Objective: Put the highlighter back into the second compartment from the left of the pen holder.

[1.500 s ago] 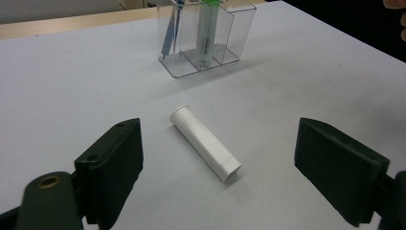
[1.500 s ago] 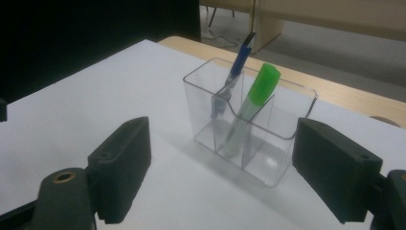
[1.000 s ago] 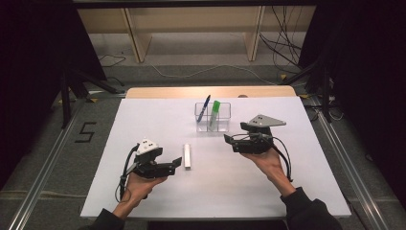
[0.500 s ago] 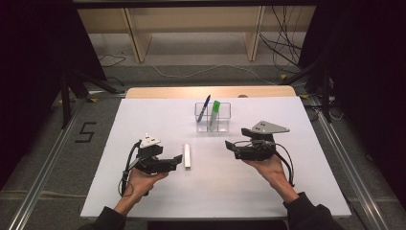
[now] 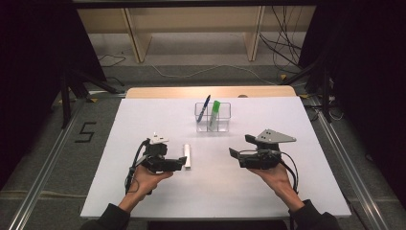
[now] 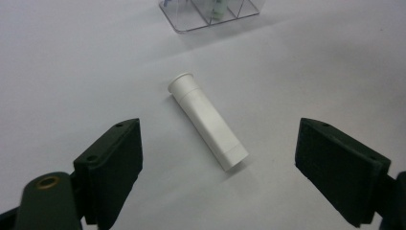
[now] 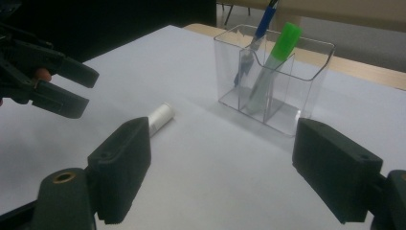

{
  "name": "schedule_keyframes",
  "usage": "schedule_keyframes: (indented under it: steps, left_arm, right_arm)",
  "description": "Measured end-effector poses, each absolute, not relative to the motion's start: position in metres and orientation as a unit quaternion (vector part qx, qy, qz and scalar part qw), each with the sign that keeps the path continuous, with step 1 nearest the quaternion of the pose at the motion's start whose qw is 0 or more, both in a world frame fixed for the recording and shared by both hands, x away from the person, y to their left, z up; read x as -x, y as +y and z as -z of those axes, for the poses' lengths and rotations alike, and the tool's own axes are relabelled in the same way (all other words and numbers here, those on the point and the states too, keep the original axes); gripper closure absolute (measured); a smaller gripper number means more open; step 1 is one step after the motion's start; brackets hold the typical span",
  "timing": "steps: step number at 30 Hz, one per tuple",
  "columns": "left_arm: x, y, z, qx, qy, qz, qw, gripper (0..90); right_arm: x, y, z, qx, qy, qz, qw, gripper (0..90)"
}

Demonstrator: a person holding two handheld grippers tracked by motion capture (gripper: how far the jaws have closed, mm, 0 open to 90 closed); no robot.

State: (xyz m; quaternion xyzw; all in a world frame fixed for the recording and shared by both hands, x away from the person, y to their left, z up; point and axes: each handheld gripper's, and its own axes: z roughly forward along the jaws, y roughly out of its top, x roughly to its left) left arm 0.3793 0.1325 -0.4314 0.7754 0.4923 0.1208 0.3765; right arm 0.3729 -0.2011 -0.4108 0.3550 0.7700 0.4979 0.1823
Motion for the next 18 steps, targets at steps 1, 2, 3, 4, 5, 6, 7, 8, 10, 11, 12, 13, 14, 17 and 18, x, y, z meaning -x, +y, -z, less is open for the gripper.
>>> schedule_keyframes:
  steps: [1, 2, 3, 4, 5, 6, 7, 8, 10, 11, 12, 13, 14, 17, 18]
  left_arm:
    - [-0.381, 0.132, 0.431, -0.778, 0.489, -0.116, 0.376, 15.7]
    - [-0.382, 0.130, 0.432, -0.778, 0.490, -0.108, 0.377, 15.5]
    - [-0.384, 0.129, 0.432, -0.780, 0.489, -0.106, 0.376, 15.4]
    - [-0.385, 0.128, 0.433, -0.782, 0.490, -0.105, 0.372, 15.4]
    - [-0.387, 0.127, 0.433, -0.786, 0.488, -0.103, 0.365, 15.4]
    - [-0.388, 0.126, 0.434, -0.788, 0.488, -0.101, 0.361, 15.4]
    - [-0.390, 0.125, 0.435, -0.791, 0.488, -0.097, 0.357, 15.4]
    - [-0.391, 0.124, 0.436, -0.790, 0.491, -0.097, 0.355, 15.4]
    - [-0.393, 0.123, 0.437, -0.791, 0.493, -0.093, 0.350, 15.4]
    - [-0.394, 0.123, 0.438, -0.791, 0.494, -0.095, 0.348, 15.4]
    - [-0.395, 0.123, 0.438, -0.791, 0.496, -0.092, 0.347, 15.4]
    - [-0.396, 0.122, 0.439, -0.791, 0.497, -0.091, 0.345, 15.4]
    - [-0.397, 0.123, 0.440, -0.794, 0.495, -0.092, 0.341, 15.4]
    - [-0.399, 0.121, 0.441, -0.794, 0.498, -0.087, 0.337, 15.4]
    - [-0.399, 0.121, 0.441, -0.797, 0.495, -0.085, 0.336, 15.4]
  right_arm:
    - [-0.372, -0.201, 0.411, -0.353, 0.771, -0.497, 0.184, 21.7]
    - [-0.372, -0.201, 0.411, -0.354, 0.771, -0.496, 0.184, 21.7]
    - [-0.371, -0.202, 0.411, -0.354, 0.771, -0.496, 0.183, 21.7]
    - [-0.371, -0.202, 0.412, -0.354, 0.771, -0.496, 0.183, 21.7]
    - [-0.371, -0.203, 0.412, -0.354, 0.771, -0.497, 0.183, 21.8]
    - [-0.370, -0.203, 0.413, -0.356, 0.771, -0.496, 0.181, 21.7]
    - [-0.370, -0.204, 0.413, -0.355, 0.771, -0.497, 0.181, 21.8]
    - [-0.369, -0.204, 0.414, -0.357, 0.770, -0.496, 0.180, 21.7]
    - [-0.369, -0.205, 0.415, -0.358, 0.770, -0.498, 0.177, 21.7]
    - [-0.369, -0.205, 0.415, -0.358, 0.769, -0.499, 0.177, 21.7]
    - [-0.369, -0.206, 0.415, -0.358, 0.769, -0.500, 0.176, 21.7]
    - [-0.368, -0.206, 0.416, -0.357, 0.768, -0.502, 0.176, 21.7]
    - [-0.368, -0.206, 0.416, -0.358, 0.768, -0.501, 0.176, 21.7]
    - [-0.366, -0.207, 0.416, -0.358, 0.767, -0.503, 0.174, 21.7]
    - [-0.365, -0.207, 0.416, -0.359, 0.769, -0.501, 0.173, 21.8]
